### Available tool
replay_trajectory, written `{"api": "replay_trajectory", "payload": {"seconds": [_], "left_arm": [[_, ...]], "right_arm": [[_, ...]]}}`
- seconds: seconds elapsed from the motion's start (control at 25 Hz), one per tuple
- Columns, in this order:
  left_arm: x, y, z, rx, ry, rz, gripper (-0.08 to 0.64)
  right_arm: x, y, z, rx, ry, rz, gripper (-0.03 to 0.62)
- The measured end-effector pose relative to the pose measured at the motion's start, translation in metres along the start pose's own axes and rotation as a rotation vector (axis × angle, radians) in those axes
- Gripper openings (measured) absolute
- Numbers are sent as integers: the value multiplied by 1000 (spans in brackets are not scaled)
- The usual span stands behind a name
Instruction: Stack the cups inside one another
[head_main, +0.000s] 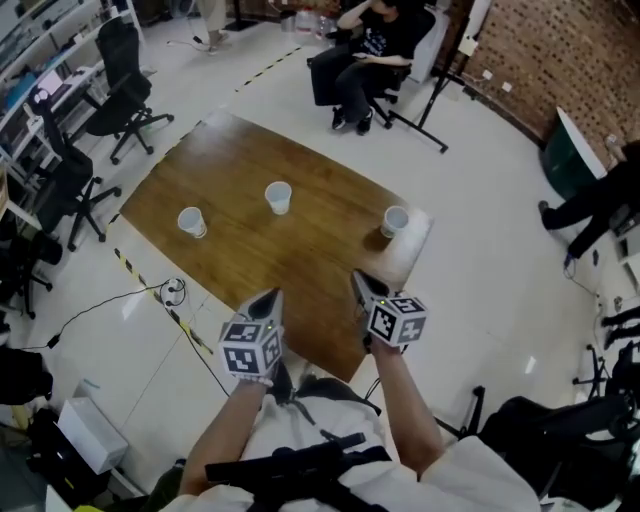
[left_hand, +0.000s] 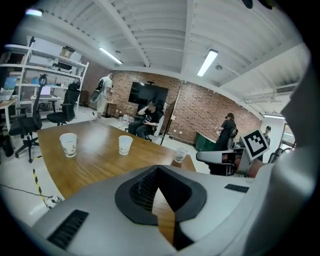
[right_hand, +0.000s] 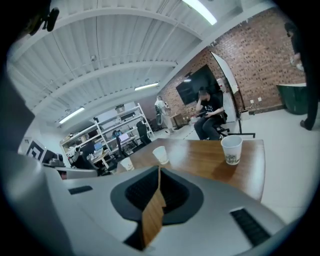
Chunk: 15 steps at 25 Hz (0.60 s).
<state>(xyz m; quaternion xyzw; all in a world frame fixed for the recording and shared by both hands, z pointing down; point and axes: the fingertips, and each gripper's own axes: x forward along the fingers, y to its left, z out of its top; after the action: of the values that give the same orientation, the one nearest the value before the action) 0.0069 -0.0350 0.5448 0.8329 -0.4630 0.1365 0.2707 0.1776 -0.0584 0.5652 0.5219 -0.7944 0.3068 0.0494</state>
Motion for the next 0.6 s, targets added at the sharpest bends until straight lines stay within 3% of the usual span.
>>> {"api": "replay_trajectory", "payload": {"seconds": [0.32,0.6], "left_arm": [[42,-8,17,23,52,-113,0],[65,-6,28,60,95,-149,0]], "right_arm": [[1,-49,31,-5,-39,-153,35],[8,-96,55,-19,-67,-290,40]]}}
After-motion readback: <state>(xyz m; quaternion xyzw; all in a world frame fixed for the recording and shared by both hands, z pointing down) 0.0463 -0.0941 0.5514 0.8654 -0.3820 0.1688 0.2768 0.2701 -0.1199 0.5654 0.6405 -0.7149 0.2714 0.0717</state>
